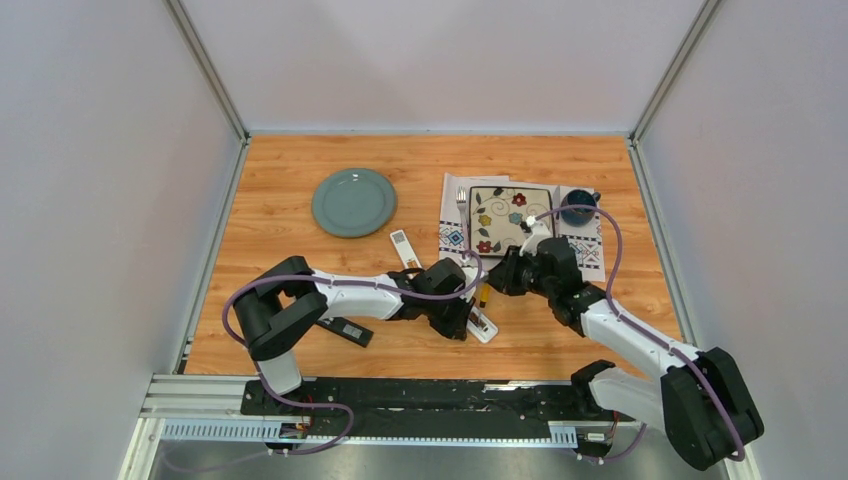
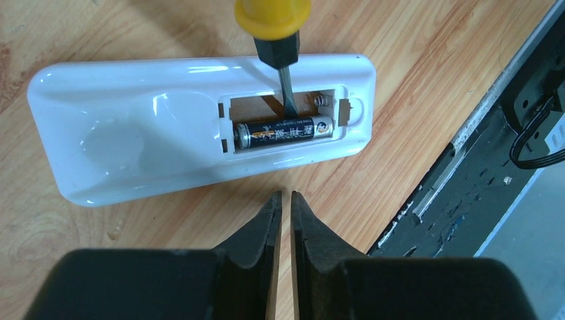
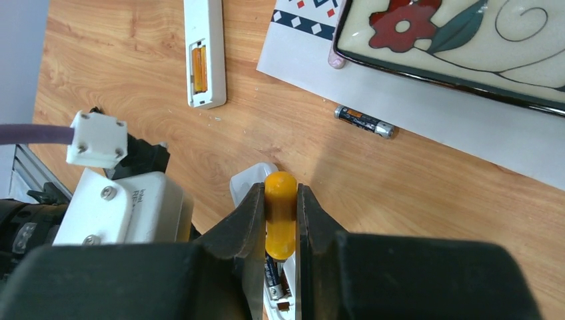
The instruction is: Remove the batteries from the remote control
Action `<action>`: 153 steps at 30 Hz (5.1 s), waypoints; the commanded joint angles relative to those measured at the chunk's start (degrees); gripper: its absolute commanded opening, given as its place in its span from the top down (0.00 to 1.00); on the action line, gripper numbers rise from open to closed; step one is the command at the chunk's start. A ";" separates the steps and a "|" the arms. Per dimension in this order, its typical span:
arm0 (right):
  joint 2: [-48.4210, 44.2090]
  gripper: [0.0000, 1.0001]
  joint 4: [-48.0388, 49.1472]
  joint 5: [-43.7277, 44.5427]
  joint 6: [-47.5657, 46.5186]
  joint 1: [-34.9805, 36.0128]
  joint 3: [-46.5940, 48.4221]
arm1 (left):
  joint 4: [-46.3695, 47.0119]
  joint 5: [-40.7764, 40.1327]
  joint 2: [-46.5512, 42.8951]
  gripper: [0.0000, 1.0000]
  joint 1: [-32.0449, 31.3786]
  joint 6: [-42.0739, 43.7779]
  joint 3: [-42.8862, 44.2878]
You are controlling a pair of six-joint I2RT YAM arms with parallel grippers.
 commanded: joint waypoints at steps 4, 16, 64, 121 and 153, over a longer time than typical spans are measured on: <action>-0.65 1.00 2.33 5.33 -3.66 4.40 -1.48 | -0.17 0.60 3.00 0.84 0.96 -1.53 0.73; -0.48 1.00 6.99 0.93 5.29 4.50 -2.80 | -1.13 -0.72 5.02 1.00 1.84 -2.42 0.90; -5.48 1.00 -0.30 1.19 7.33 3.27 2.46 | -1.05 -0.98 2.22 1.00 6.32 -1.01 -1.91; -1.00 1.00 -8.83 -13.31 -0.41 -20.64 11.08 | 8.44 16.15 1.50 0.25 29.88 -6.98 2.74; 0.40 1.00 -10.49 -13.92 -1.11 -20.73 12.75 | -26.36 -5.64 0.01 0.18 28.65 41.08 22.70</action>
